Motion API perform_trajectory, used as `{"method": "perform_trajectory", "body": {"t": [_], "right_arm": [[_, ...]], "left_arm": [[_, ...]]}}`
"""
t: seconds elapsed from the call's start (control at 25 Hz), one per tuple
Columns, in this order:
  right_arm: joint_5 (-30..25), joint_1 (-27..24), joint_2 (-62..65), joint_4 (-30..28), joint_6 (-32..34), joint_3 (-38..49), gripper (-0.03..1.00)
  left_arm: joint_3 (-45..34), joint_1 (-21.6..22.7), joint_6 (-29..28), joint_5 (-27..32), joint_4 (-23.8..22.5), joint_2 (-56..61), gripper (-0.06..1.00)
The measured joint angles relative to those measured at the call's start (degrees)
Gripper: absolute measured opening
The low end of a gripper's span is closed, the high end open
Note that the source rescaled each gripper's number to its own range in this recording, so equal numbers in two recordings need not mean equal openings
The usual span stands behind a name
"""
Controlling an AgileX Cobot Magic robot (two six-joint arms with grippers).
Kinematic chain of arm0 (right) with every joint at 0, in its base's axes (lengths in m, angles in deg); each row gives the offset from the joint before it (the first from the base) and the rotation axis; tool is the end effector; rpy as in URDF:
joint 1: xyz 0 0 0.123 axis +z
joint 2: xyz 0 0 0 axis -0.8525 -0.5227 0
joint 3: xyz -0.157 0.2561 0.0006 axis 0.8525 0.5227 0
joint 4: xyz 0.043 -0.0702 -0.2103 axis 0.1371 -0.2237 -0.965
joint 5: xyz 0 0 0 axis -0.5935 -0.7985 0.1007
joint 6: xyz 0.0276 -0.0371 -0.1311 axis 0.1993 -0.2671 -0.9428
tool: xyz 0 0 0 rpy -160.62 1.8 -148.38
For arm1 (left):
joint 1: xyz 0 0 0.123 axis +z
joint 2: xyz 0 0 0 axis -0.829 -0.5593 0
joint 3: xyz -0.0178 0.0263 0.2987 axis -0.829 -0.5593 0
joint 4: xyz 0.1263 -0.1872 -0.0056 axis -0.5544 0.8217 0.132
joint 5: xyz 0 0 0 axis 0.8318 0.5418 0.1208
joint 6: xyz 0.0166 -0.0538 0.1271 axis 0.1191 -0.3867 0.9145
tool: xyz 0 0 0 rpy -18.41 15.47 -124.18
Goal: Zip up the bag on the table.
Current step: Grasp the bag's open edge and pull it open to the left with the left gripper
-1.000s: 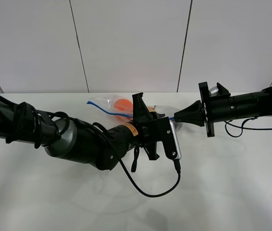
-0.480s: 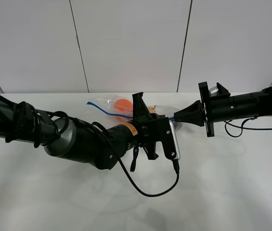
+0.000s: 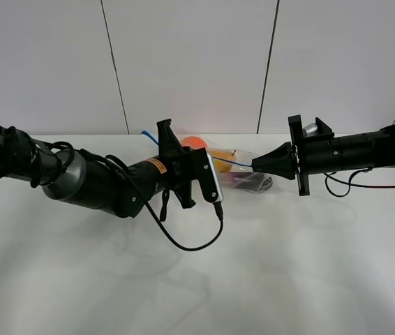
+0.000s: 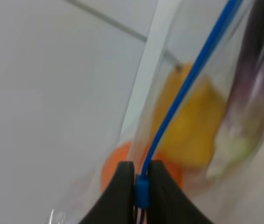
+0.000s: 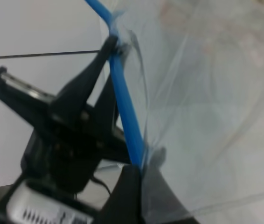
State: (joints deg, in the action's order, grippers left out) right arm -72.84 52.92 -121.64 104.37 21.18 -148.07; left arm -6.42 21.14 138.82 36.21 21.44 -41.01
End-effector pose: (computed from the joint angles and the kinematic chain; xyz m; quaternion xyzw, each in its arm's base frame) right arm 0.3564 0.0937 0.1761 0.0998 0.8199 0.5587 0.0753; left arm 0.3830 -0.2405 0.1581 0.5668 0.5711 0.1962 0.5604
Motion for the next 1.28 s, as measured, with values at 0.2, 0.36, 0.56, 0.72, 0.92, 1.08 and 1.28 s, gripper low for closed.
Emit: {"method": "perform_trajectory", "body": {"t": [0.2,0.36,0.56,0.72,0.92,1.08,1.28], "right_arm": [[0.00,0.00,0.00,0.00,0.00,0.00,0.00],[-0.07,0.00,0.00,0.00,0.01,0.00,0.00],[-0.07,0.00,0.00,0.07,0.06,0.00,0.00],[-0.10,0.04,0.00,0.02,0.06,0.00,0.00],[-0.13,0.04,0.00,-0.17,0.12,-0.04,0.00],[-0.13,0.04,0.00,-0.22,0.18,-0.04,0.00],[-0.19,0.04,0.00,-0.65,0.18,-0.04,0.00]], "left_arm": [[-0.07,3.97,2.16,0.63,-0.06,0.00,0.00],[-0.13,7.04,2.36,0.63,-0.38,-0.06,0.00],[-0.13,11.17,2.48,0.81,-4.18,-0.11,0.00],[-0.13,14.29,2.53,0.88,-5.53,-0.11,0.00],[-0.17,16.85,2.53,1.57,-5.31,-0.11,0.00],[-0.17,16.85,2.47,2.00,-5.36,-0.11,0.00],[-0.17,16.99,-1.98,2.06,-4.69,-0.11,0.08]]}}
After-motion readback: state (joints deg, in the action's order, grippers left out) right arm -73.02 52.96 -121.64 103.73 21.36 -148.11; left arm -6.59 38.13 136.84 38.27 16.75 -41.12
